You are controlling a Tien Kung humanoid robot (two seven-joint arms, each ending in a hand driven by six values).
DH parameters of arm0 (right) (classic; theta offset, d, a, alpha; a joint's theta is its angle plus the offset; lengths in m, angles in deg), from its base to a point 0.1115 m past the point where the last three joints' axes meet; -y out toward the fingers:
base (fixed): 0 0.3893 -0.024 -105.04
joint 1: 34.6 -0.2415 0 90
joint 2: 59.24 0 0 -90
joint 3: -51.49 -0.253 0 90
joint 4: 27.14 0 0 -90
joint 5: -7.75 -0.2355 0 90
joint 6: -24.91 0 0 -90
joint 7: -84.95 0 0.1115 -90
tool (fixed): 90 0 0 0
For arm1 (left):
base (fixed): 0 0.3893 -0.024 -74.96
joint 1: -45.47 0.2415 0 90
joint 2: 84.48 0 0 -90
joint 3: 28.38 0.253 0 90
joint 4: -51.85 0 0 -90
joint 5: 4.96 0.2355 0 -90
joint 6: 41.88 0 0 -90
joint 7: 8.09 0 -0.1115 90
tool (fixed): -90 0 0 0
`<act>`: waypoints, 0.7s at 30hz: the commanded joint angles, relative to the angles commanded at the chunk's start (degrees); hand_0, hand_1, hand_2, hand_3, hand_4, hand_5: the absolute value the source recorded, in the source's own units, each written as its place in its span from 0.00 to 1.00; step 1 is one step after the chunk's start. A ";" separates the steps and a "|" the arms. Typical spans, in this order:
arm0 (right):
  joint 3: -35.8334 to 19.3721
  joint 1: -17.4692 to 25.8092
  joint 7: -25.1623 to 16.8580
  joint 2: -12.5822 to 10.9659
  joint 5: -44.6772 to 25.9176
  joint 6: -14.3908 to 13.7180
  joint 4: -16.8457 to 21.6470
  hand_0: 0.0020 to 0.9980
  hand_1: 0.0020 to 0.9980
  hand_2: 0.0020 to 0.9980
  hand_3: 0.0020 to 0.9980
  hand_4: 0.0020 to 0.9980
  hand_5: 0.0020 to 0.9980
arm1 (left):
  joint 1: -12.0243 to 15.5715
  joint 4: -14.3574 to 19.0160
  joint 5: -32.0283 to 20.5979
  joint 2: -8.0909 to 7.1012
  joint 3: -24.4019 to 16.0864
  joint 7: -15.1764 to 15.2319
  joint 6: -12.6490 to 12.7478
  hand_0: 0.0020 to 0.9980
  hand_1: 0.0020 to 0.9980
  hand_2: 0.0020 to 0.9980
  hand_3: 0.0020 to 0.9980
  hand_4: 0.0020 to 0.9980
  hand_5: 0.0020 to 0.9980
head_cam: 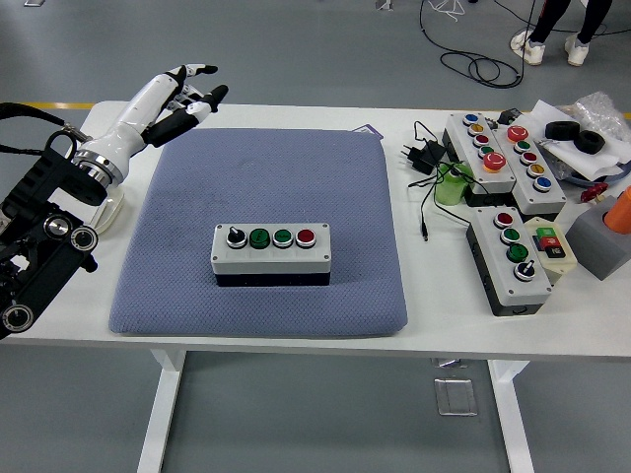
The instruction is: Pick up the button,place it on the desk,press the button,press the button
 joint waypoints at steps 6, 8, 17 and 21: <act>0.08 0.00 -0.03 0.01 -0.08 0.02 0.00 0.64 0.43 0.61 0.56 0.32 0.21 | 0.65 -3.72 -10.48 -0.13 -1.75 1.59 0.94 0.77 0.82 0.94 0.98 0.76 1.00; 0.10 -0.02 -0.04 0.00 -0.05 0.04 0.00 0.64 0.43 0.61 0.56 0.32 0.21 | 0.92 -4.50 -14.24 -0.21 -1.97 2.31 0.89 0.77 0.82 0.94 0.98 0.76 1.00; 0.08 -0.01 -0.15 -0.03 -0.23 -0.08 0.00 0.64 0.43 0.61 0.56 0.32 0.21 | 1.45 -10.81 -32.22 -1.01 -0.54 7.41 -2.43 0.77 0.82 0.92 0.97 0.76 1.00; -0.07 0.02 -0.17 -0.05 -0.13 -0.09 0.00 0.64 0.44 0.61 0.56 0.32 0.21 | 1.67 -12.73 -38.91 -1.12 0.35 8.64 -3.77 0.79 0.83 0.92 0.96 0.76 1.00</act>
